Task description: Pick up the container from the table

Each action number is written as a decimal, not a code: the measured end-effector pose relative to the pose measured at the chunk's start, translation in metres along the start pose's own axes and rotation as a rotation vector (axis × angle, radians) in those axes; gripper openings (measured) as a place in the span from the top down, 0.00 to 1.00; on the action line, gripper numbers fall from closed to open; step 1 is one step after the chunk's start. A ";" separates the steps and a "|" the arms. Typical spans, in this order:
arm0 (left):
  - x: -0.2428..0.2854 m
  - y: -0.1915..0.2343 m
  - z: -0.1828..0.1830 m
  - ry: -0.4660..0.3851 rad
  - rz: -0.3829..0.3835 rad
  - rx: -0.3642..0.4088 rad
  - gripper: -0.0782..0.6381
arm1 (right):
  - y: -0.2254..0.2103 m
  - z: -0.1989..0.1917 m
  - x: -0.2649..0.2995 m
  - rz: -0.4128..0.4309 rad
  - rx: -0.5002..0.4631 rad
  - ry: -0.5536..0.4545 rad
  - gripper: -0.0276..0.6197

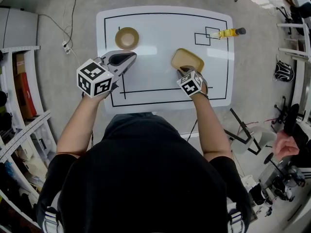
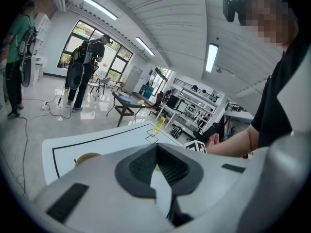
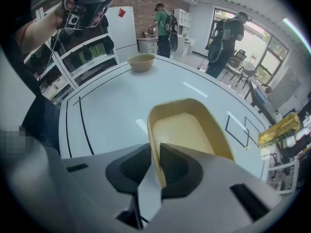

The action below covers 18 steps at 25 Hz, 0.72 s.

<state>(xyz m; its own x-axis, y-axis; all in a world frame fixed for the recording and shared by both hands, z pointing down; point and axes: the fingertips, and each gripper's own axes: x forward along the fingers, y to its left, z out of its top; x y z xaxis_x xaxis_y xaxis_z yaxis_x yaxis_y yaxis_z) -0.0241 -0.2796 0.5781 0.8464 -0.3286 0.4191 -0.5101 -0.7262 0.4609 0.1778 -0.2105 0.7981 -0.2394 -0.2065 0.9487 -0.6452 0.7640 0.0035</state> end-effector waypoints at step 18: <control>-0.002 -0.013 0.003 -0.003 -0.008 0.014 0.88 | 0.003 -0.002 -0.005 -0.016 -0.007 -0.001 0.92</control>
<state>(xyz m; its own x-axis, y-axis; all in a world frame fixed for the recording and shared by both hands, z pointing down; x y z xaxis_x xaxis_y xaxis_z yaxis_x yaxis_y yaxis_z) -0.0185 -0.2709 0.5693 0.8509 -0.3245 0.4131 -0.5011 -0.7372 0.4532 0.1788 -0.2056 0.7941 -0.2300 -0.2197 0.9481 -0.6441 0.7647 0.0209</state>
